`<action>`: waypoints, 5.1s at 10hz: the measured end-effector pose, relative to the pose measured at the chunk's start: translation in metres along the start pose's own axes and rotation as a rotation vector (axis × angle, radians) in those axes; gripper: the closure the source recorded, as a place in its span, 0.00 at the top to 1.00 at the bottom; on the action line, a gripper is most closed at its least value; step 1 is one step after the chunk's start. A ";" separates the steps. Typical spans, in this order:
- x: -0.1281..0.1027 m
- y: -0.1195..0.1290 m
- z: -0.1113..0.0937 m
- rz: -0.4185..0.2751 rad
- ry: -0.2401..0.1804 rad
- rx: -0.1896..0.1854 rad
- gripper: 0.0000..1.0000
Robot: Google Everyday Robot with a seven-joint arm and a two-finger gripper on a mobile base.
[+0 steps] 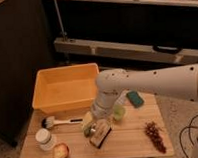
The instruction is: Place eraser in tray
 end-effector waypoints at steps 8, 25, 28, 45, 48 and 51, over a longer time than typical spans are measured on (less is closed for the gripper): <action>-0.031 -0.025 0.009 0.078 -0.067 0.090 0.80; -0.034 -0.035 0.040 0.305 -0.153 0.199 0.80; -0.043 -0.053 0.057 0.317 -0.139 0.203 0.80; -0.043 -0.069 0.093 0.344 0.023 0.127 0.14; -0.047 -0.052 0.050 0.296 0.029 0.071 0.14; -0.052 -0.023 -0.010 0.212 0.008 0.057 0.14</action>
